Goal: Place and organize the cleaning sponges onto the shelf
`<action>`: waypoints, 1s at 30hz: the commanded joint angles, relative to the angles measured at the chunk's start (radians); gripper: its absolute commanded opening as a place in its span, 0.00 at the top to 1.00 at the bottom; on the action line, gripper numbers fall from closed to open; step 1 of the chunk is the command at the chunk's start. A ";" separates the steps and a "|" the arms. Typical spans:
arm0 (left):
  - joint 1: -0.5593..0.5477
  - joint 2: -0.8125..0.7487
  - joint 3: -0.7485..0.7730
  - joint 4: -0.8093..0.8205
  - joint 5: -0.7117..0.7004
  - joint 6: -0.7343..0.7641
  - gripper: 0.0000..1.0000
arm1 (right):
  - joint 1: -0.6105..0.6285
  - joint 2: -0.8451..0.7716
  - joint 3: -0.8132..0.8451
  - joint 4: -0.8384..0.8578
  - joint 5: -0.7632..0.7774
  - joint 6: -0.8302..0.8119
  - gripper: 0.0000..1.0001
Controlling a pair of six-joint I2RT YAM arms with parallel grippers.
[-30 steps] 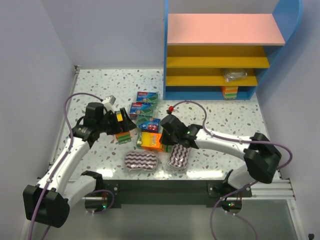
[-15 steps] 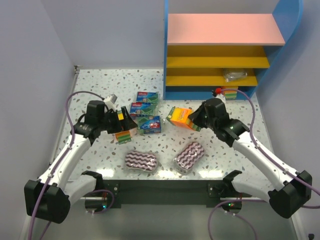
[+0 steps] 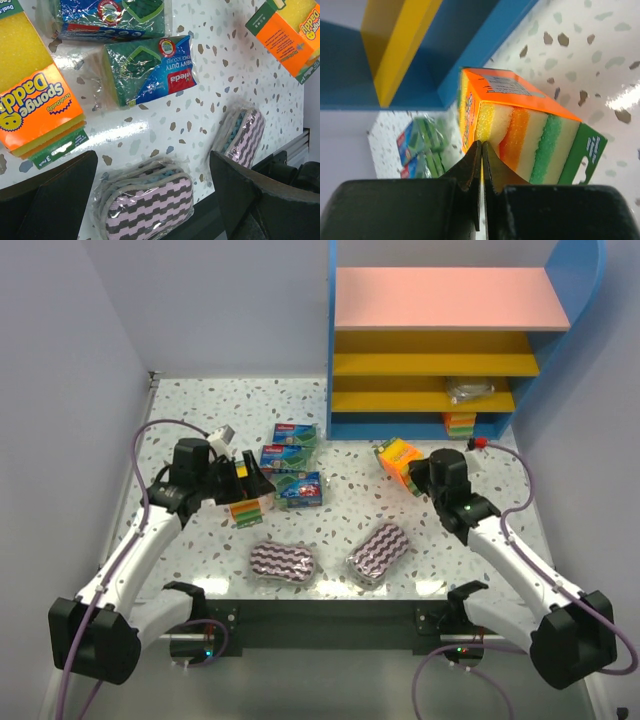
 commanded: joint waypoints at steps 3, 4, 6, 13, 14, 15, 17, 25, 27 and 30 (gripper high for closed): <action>-0.005 0.016 0.045 0.007 0.014 0.037 0.00 | -0.030 0.055 -0.114 0.403 0.190 0.150 1.00; -0.005 0.022 0.051 0.007 0.014 0.037 0.00 | -0.054 0.082 -0.128 0.484 0.184 0.148 1.00; -0.006 0.028 0.055 0.007 0.012 0.040 0.00 | -0.083 0.131 -0.143 0.579 0.121 0.164 1.00; -0.005 0.063 0.059 0.030 0.002 0.033 0.00 | -0.181 0.349 -0.140 0.836 0.044 0.242 1.00; -0.005 0.068 0.055 0.043 0.003 0.025 0.00 | -0.189 0.371 -0.140 0.866 0.041 0.250 1.00; -0.005 0.076 0.057 0.047 0.006 0.022 0.00 | -0.197 0.394 -0.139 0.896 0.041 0.257 1.00; -0.005 0.094 0.058 0.053 0.009 0.019 0.00 | -0.223 0.479 -0.134 1.003 0.029 0.286 1.00; -0.005 0.133 0.081 0.090 -0.005 0.004 0.00 | -0.260 0.745 0.002 1.138 0.001 0.343 1.00; -0.005 0.139 0.086 0.096 -0.014 -0.001 0.00 | -0.261 0.806 0.028 1.150 0.012 0.366 1.00; -0.006 0.148 0.088 0.113 -0.020 -0.015 0.00 | -0.267 0.857 0.073 1.177 0.030 0.391 1.00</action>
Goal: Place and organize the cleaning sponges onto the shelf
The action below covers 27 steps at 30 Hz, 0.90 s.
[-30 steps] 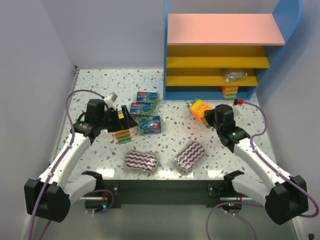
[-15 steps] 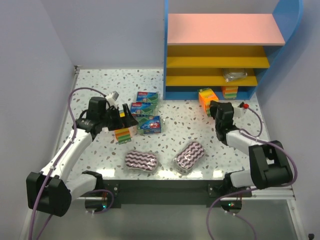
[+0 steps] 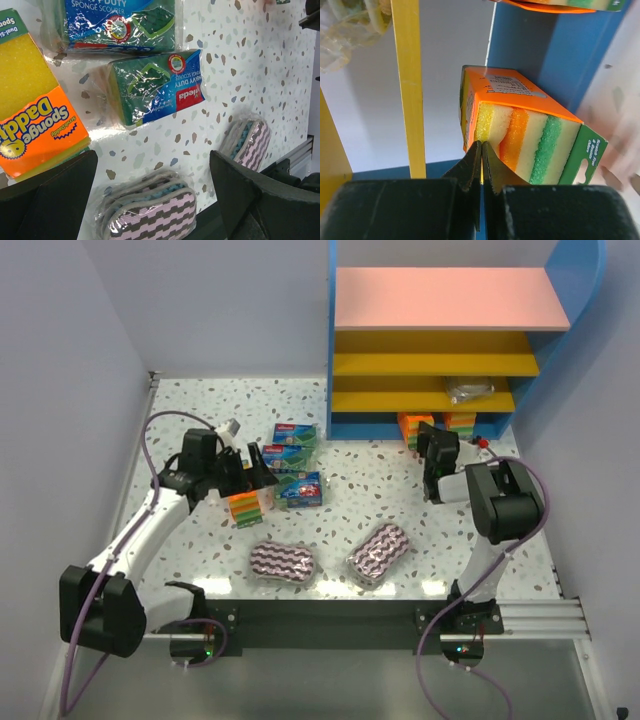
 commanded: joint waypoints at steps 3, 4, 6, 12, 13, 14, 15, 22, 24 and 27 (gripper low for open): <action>-0.005 0.022 0.045 0.090 -0.013 -0.038 0.00 | -0.013 0.070 0.113 0.067 0.042 0.050 1.00; -0.005 0.031 0.049 0.093 -0.015 -0.042 0.00 | -0.014 0.089 0.139 0.047 0.045 0.050 1.00; -0.005 0.042 0.057 0.101 -0.014 -0.052 0.00 | -0.017 0.104 0.164 0.035 0.059 0.054 1.00; -0.005 0.071 0.088 0.102 -0.017 -0.059 0.00 | -0.019 0.150 0.236 -0.047 0.093 0.074 1.00; -0.006 0.072 0.091 0.102 -0.018 -0.059 0.00 | -0.019 0.155 0.253 -0.068 0.096 0.077 1.00; -0.005 0.074 0.091 0.102 -0.018 -0.061 0.00 | -0.019 0.161 0.259 -0.077 0.102 0.074 1.00; -0.005 0.074 0.091 0.101 -0.020 -0.062 0.00 | -0.019 0.169 0.267 -0.090 0.104 0.076 1.00; -0.005 0.074 0.089 0.094 -0.021 -0.075 0.00 | -0.019 0.169 0.288 -0.208 0.145 0.054 1.00; -0.005 0.072 0.089 0.094 -0.023 -0.079 0.00 | -0.020 0.167 0.285 -0.219 0.153 0.056 1.00; -0.005 0.072 0.084 0.102 -0.020 -0.087 0.00 | -0.020 0.175 0.282 -0.212 0.156 0.062 1.00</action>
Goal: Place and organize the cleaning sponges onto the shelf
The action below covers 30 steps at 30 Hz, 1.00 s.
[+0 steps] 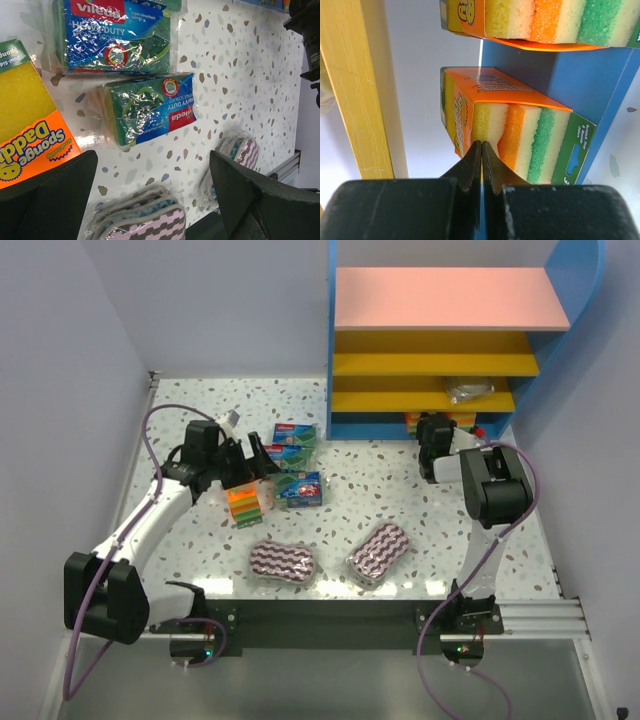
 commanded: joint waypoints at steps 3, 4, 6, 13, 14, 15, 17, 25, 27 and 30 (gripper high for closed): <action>-0.005 -0.002 0.033 0.040 -0.002 -0.018 0.00 | -0.007 0.015 0.024 -0.041 0.063 0.014 1.00; -0.005 -0.003 0.034 0.040 0.000 -0.018 0.00 | -0.007 0.015 0.023 -0.041 0.061 0.017 1.00; -0.005 -0.009 0.033 0.035 -0.002 -0.021 0.00 | -0.007 0.006 0.017 -0.038 0.061 0.015 1.00; -0.005 -0.034 0.030 0.026 -0.002 -0.018 0.00 | -0.007 -0.080 -0.098 0.034 0.050 0.011 0.73; -0.005 -0.037 0.030 0.024 0.000 -0.018 0.00 | -0.009 -0.089 -0.112 0.043 0.044 0.004 0.70; -0.005 -0.045 0.028 0.024 0.001 -0.018 0.00 | -0.007 -0.107 -0.136 0.054 0.040 0.001 0.66; -0.005 -0.052 0.026 0.018 0.003 -0.017 0.00 | -0.007 -0.120 -0.163 0.104 0.021 -0.006 0.55; -0.005 -0.097 0.028 -0.013 0.003 0.000 0.00 | -0.020 -0.164 -0.252 0.220 -0.043 -0.040 0.37; -0.005 -0.107 0.026 -0.025 0.004 0.011 0.00 | -0.023 -0.166 -0.239 0.203 -0.046 -0.039 0.37; -0.006 -0.133 0.017 -0.049 0.000 0.020 0.00 | -0.024 -0.160 -0.220 0.192 -0.046 -0.032 0.39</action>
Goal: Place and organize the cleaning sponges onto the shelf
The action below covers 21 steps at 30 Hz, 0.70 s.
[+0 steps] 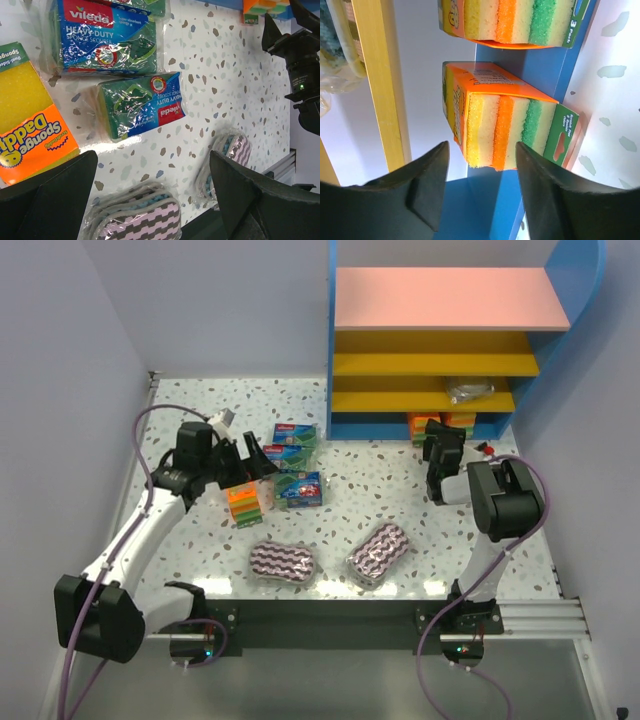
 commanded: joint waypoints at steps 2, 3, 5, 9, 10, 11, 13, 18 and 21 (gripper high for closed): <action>-0.005 -0.069 0.008 -0.043 -0.008 0.023 0.00 | -0.006 -0.027 0.040 0.017 0.000 -0.008 0.48; -0.005 -0.079 0.003 -0.047 -0.009 0.022 0.00 | -0.006 -0.024 0.055 0.007 0.002 -0.002 0.60; -0.005 -0.096 -0.006 -0.060 -0.019 0.022 0.00 | -0.008 -0.011 0.068 -0.011 0.007 0.013 0.75; -0.005 -0.117 -0.024 -0.076 -0.025 0.020 0.00 | -0.006 0.011 0.104 -0.042 -0.006 0.036 0.99; -0.005 -0.119 -0.024 -0.076 -0.028 0.019 0.00 | -0.008 0.019 0.111 -0.054 -0.009 0.036 1.00; -0.005 -0.117 -0.023 -0.076 -0.028 0.019 0.00 | -0.006 0.023 0.117 -0.059 -0.010 0.036 1.00; -0.005 -0.113 -0.020 -0.076 -0.031 0.020 0.00 | -0.008 0.040 0.131 -0.060 -0.013 0.041 1.00; -0.005 -0.087 -0.010 -0.069 -0.032 0.019 0.00 | -0.008 0.078 0.176 -0.074 -0.022 0.047 1.00; -0.005 -0.076 -0.006 -0.063 -0.032 0.015 0.00 | -0.008 0.109 0.210 -0.073 -0.022 0.055 1.00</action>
